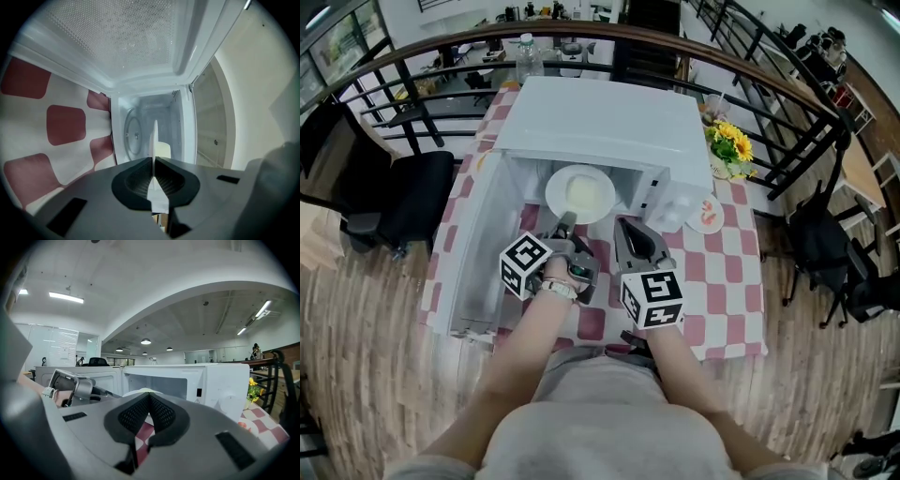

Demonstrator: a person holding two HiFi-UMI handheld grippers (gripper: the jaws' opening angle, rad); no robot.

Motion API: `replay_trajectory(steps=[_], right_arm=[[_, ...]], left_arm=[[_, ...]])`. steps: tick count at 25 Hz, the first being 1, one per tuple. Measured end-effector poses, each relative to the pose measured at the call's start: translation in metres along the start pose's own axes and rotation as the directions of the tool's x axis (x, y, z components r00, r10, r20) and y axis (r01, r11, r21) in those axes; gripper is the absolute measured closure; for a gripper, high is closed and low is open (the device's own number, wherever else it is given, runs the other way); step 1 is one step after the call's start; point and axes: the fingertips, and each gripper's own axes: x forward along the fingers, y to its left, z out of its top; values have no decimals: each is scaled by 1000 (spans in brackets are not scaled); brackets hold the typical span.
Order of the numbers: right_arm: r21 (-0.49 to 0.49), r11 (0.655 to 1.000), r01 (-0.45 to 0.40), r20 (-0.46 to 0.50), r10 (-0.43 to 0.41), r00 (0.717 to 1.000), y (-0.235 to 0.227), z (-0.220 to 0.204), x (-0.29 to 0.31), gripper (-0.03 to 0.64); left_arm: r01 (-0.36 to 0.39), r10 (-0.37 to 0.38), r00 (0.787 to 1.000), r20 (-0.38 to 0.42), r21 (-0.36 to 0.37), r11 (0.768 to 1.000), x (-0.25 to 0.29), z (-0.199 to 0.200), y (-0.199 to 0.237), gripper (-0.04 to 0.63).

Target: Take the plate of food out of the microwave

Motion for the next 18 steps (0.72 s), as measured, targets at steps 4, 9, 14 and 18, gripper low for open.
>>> replay_trajectory(steps=[4, 9, 14, 18], right_arm=[[8, 1000, -2, 8, 2, 1000, 5, 7, -5, 595], [-14, 1000, -12, 28, 12, 1000, 12, 18, -11, 595], [-14, 1000, 3, 23, -3, 1000, 11, 18, -13, 595], [-14, 1000, 15, 33, -14, 999, 10, 20, -16, 595]], left_arm=[[22, -22, 1000, 5, 2, 1000, -11, -1, -7, 577], [43, -43, 999, 10, 13, 999, -22, -3, -14, 577], [62, -63, 998, 32, 22, 998, -37, -5, -24, 577], [82, -84, 996, 42, 35, 996, -48, -8, -32, 577]])
